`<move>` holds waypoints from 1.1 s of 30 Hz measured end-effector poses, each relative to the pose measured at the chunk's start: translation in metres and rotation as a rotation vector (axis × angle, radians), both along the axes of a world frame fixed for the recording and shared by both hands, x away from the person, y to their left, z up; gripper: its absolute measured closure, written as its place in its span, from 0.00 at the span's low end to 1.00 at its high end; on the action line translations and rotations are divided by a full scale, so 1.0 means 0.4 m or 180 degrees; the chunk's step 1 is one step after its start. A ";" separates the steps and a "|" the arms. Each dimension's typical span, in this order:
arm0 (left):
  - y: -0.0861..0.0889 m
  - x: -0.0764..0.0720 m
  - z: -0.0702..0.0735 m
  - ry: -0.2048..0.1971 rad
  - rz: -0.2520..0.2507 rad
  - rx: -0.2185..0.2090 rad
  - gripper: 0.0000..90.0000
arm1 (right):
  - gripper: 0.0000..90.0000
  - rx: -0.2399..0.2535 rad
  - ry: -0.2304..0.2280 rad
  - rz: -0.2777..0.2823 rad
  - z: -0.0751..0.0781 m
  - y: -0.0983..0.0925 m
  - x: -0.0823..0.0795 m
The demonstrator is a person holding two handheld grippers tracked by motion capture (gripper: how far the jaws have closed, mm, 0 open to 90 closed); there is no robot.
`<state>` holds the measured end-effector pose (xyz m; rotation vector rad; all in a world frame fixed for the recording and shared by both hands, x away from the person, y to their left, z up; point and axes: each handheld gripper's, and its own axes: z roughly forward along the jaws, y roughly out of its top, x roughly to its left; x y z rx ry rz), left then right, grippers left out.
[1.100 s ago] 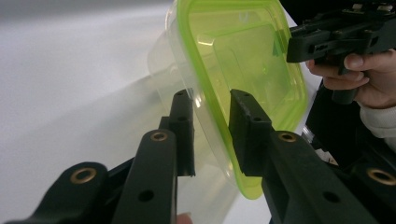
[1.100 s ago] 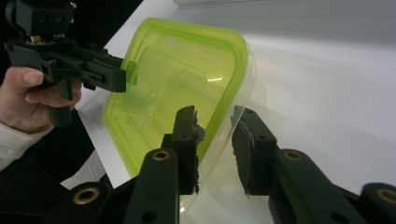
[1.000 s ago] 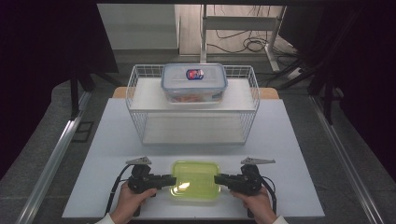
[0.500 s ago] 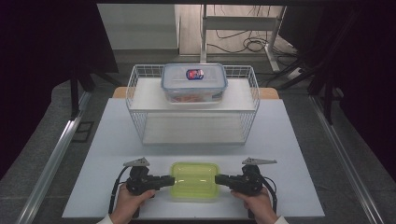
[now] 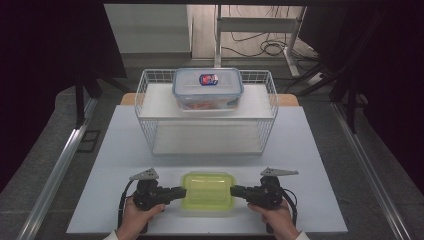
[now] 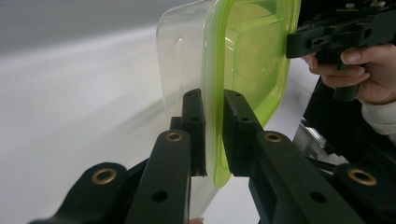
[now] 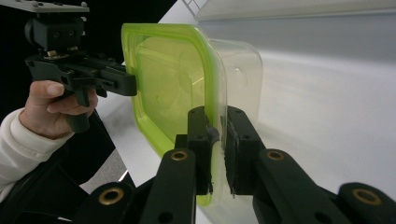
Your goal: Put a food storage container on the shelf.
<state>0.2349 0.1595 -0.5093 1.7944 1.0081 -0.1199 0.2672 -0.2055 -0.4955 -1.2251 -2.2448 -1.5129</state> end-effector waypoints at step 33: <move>0.048 0.056 0.270 -0.0693 0.0142 -0.0029 0.90 | 0.90 -0.0072 -0.0768 0.0016 0.291 0.060 0.070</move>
